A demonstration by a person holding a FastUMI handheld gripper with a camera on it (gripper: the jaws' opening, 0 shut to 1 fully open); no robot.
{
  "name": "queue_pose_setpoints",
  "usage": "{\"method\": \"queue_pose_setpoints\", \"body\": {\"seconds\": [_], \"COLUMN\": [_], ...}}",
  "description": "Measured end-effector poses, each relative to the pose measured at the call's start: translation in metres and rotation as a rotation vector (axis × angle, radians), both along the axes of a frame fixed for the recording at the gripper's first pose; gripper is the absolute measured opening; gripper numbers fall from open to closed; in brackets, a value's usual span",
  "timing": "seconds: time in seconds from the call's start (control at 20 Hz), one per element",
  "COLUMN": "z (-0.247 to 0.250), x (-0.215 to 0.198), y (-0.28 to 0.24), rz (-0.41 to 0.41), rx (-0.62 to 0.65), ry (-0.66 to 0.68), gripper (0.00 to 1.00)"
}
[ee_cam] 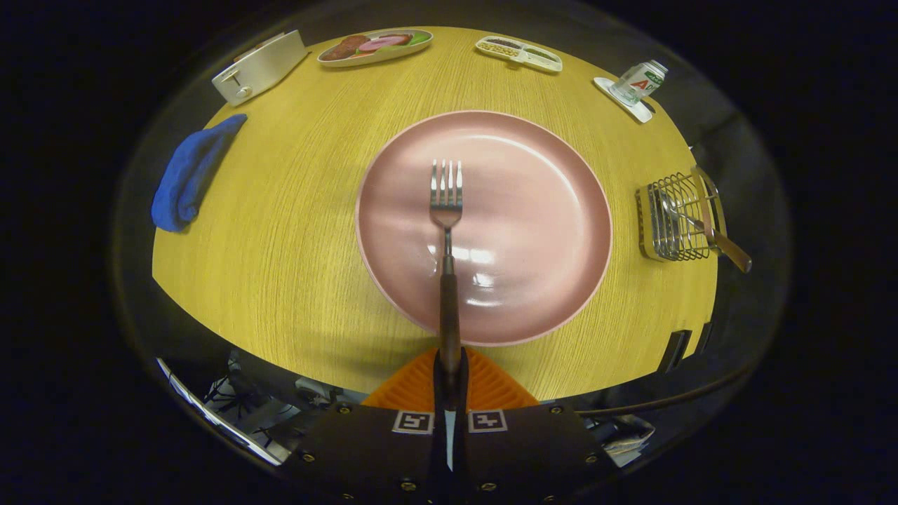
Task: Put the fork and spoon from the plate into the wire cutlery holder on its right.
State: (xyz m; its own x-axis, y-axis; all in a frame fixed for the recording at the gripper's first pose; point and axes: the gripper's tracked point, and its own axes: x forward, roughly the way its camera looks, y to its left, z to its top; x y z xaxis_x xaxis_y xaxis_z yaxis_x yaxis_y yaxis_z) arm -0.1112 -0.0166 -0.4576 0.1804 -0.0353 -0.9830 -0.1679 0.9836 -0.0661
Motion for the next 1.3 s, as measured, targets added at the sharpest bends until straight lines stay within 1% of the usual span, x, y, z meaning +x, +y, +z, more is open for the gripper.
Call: {"method": "queue_pose_setpoints", "body": {"seconds": [0.2, 0.55, 0.8, 0.95, 1.3], "z": [0.015, 0.070, 0.111, 0.132, 0.164], "x": [0.006, 0.028, 0.047, 0.057, 0.081], "y": [-0.003, -0.017, -0.042, -0.067, -0.128], "rz": [-0.004, -0.011, -0.060, -0.098, -0.184], "rx": [-0.005, -0.046, -0.058, -0.070, -0.096], "ry": [-0.023, -0.126, -0.201, -0.231, -0.286], "gripper": [0.04, 0.04, 0.04, 0.04, 0.04]}}
